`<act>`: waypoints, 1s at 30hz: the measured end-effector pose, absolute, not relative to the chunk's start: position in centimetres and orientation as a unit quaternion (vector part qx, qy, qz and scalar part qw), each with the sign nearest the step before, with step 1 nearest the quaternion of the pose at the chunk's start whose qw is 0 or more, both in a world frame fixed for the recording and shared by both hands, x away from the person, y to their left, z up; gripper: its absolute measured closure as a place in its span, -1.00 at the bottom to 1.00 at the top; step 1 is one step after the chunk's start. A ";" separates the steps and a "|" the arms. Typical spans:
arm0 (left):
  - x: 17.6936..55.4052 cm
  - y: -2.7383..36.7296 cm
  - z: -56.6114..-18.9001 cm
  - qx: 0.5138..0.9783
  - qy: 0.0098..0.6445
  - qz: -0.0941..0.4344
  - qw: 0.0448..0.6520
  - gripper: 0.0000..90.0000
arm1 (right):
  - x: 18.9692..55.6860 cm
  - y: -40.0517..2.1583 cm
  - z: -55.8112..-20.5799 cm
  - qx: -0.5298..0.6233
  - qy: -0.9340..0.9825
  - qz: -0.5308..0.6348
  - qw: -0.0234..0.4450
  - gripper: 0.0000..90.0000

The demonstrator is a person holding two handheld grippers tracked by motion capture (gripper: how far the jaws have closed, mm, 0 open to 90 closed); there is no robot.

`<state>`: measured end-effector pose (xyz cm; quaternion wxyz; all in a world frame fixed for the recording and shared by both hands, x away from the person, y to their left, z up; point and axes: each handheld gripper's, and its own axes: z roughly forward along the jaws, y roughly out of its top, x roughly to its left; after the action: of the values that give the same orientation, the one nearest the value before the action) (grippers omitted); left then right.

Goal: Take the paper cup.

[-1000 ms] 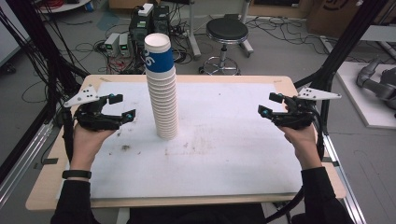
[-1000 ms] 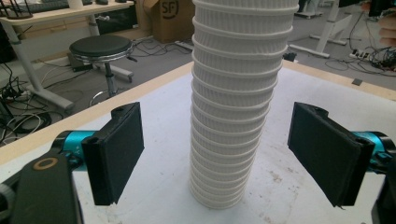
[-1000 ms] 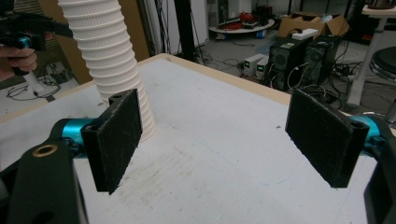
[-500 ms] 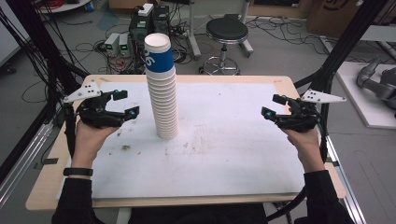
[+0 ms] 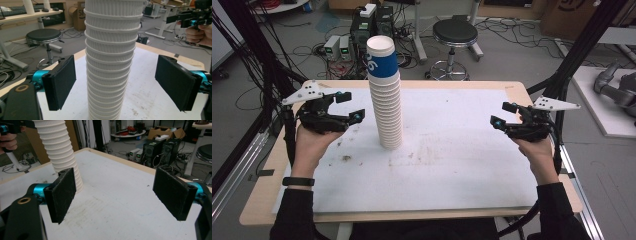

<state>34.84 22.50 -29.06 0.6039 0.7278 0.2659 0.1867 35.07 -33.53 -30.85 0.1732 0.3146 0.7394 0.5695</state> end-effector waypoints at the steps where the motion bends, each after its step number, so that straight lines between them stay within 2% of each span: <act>1: 35.0 22.4 -29.0 0.726 0.266 0.185 0.606 -0.62 | 35.1 -33.5 -30.9 0.314 0.740 0.569 0.174 -0.58; 12: 35.8 21.4 -27.8 0.722 0.268 0.193 0.608 -0.62 | 35.2 -33.3 -30.9 0.314 0.742 0.568 0.168 -0.58; 30: 37.7 18.7 -26.2 0.727 0.261 0.176 0.610 -0.67 | 35.2 -33.1 -30.9 0.309 0.744 0.569 0.165 -0.58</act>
<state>37.75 18.73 -26.22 0.6103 0.7269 0.2609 0.1763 35.19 -33.13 -30.89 0.1649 0.3094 0.7438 0.5691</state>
